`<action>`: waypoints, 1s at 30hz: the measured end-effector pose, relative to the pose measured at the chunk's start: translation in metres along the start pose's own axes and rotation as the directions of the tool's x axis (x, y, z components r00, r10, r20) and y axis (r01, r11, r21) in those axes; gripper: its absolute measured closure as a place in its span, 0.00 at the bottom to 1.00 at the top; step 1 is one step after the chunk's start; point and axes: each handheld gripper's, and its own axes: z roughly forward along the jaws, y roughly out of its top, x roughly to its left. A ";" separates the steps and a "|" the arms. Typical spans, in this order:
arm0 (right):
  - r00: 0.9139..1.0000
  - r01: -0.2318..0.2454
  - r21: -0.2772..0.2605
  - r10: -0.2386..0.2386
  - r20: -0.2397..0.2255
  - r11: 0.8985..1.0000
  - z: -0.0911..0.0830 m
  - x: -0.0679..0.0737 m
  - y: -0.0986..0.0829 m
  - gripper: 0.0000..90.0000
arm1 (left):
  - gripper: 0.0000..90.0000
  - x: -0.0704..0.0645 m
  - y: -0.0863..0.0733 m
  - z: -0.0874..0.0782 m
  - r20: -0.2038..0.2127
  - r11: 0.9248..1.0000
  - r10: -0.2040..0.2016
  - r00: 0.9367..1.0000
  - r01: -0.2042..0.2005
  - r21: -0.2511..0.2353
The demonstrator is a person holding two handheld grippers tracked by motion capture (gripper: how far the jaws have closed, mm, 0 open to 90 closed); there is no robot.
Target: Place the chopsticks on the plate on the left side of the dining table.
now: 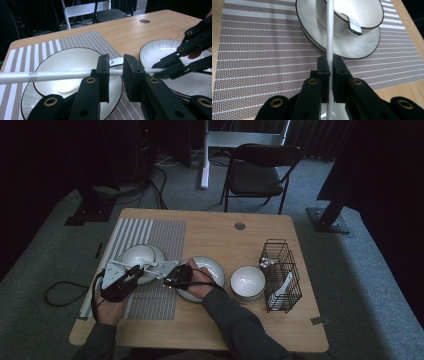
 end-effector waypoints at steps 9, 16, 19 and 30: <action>1.000 0.015 0.032 -0.014 -0.010 0.999 0.014 0.002 0.003 0.96 | 0.85 0.000 -0.007 0.003 -0.012 1.000 0.005 1.000 -0.004 0.016; 0.999 0.026 0.042 -0.025 -0.026 0.999 0.023 0.001 0.007 0.96 | 0.85 0.001 -0.017 0.002 -0.016 0.999 -0.004 1.000 0.004 0.034; 0.999 0.033 0.047 -0.031 -0.033 0.998 0.028 0.002 0.008 0.96 | 0.85 0.000 -0.022 0.004 -0.018 0.999 -0.004 1.000 0.004 0.044; 0.998 0.042 0.068 -0.038 -0.055 0.997 0.039 0.002 0.008 0.95 | 0.85 0.001 -0.037 0.017 -0.019 0.995 -0.002 1.000 0.003 0.095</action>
